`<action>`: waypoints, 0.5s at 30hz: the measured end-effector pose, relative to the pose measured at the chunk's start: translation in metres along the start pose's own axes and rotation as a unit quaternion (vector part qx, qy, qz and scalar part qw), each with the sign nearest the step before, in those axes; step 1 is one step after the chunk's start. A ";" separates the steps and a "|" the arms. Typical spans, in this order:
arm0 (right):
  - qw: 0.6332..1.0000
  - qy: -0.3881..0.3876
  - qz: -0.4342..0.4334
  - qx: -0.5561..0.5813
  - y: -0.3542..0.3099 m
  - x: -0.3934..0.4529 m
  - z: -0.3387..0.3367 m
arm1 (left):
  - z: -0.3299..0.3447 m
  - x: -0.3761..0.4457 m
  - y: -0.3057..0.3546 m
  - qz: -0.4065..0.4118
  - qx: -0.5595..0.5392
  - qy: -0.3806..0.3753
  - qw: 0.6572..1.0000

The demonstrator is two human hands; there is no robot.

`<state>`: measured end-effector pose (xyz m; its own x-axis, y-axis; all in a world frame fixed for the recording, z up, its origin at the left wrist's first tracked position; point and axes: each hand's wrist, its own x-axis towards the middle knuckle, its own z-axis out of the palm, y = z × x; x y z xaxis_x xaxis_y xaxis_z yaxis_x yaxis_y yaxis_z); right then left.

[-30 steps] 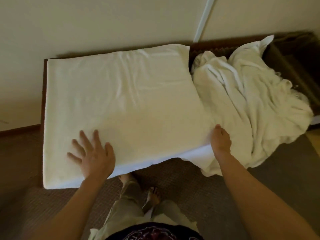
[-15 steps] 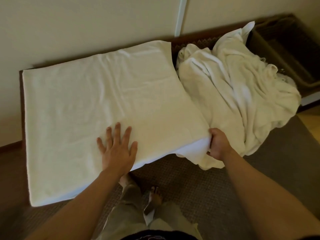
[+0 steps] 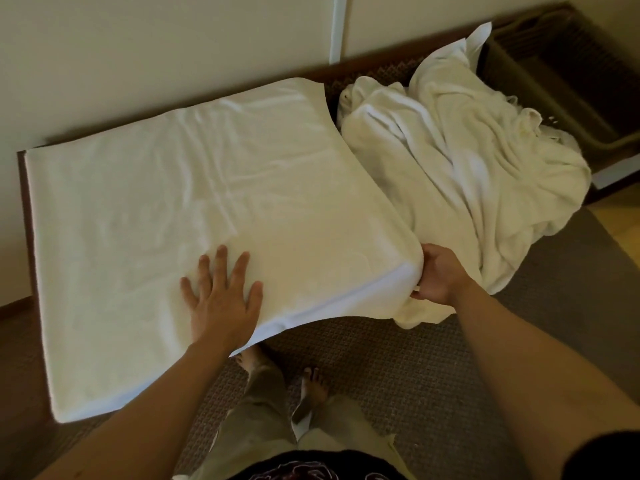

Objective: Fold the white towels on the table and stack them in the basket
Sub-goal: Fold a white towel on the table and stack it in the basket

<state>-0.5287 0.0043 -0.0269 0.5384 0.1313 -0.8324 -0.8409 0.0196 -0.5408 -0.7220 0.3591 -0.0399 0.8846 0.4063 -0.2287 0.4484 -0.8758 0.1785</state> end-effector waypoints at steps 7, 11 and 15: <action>0.998 -0.063 -0.018 0.018 -0.004 0.000 -0.013 | -0.001 0.000 0.000 0.000 -0.004 0.000 1.000; 0.994 -0.040 -0.049 -0.092 -0.010 -0.002 -0.009 | 0.000 0.000 -0.002 0.004 -0.009 0.001 1.000; 0.963 0.014 -0.079 -0.258 -0.027 0.000 -0.007 | 0.001 0.001 -0.002 0.004 0.001 0.002 1.000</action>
<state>-0.5058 -0.0037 -0.0129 0.6641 0.1399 -0.7344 -0.6139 -0.4585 -0.6426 -0.7226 0.3613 -0.0416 0.8887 0.4001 -0.2238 0.4408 -0.8798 0.1779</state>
